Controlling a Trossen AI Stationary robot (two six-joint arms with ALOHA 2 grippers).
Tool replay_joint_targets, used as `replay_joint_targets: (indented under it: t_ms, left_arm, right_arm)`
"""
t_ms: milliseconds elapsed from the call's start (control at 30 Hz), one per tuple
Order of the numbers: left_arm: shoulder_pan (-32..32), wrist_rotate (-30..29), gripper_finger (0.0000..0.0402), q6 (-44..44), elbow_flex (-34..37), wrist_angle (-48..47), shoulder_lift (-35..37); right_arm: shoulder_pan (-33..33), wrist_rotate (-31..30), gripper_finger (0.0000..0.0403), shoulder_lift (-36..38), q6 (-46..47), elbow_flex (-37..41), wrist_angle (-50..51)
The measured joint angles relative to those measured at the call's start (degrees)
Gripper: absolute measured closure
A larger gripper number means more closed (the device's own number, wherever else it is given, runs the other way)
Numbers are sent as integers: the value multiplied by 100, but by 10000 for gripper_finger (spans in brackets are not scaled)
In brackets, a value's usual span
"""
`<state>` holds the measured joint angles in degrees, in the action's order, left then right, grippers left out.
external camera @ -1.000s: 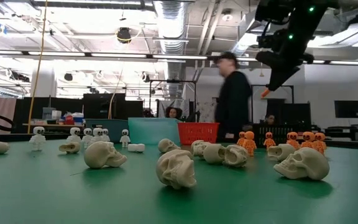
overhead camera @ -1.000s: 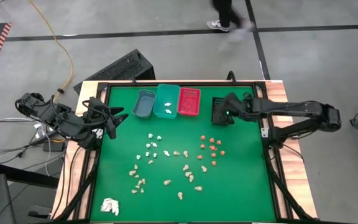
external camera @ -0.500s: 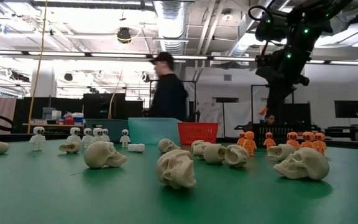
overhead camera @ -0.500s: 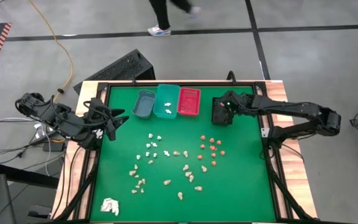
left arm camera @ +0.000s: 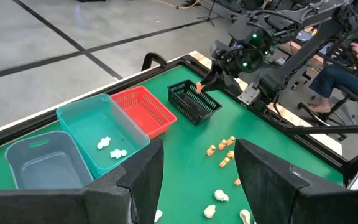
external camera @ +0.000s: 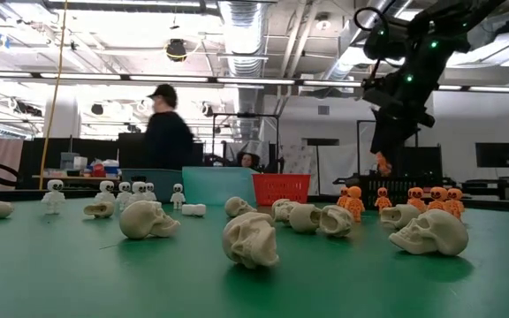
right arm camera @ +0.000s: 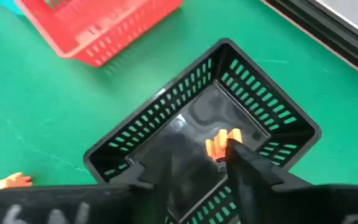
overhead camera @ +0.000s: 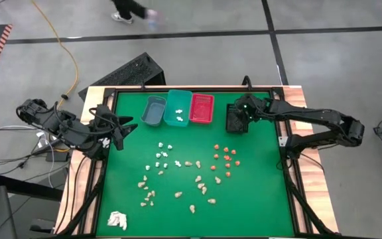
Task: Sort Halloween decoration
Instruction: Put the orange skeleton toy into the black bin
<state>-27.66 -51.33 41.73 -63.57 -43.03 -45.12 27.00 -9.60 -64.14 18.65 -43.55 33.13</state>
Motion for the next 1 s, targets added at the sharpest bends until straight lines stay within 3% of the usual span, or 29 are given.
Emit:
replay_joint_targets:
  t_ms: [233,400,667,1000]
  left_arm:
    - [0,0,214,-3,0,0,0]
    - [0,0,214,0,0,0,0]
    - [0,2,214,74,0,0,0]
    - [0,0,214,75,2,-2,0]
  right_arm:
    - [25,121,222,175,-22,0,-52]
    - [253,1059,216,97,10,0,441]
    - [225,639,224,203,10,-174,262]
    - [317,657,242,203,-651,-244,1159]
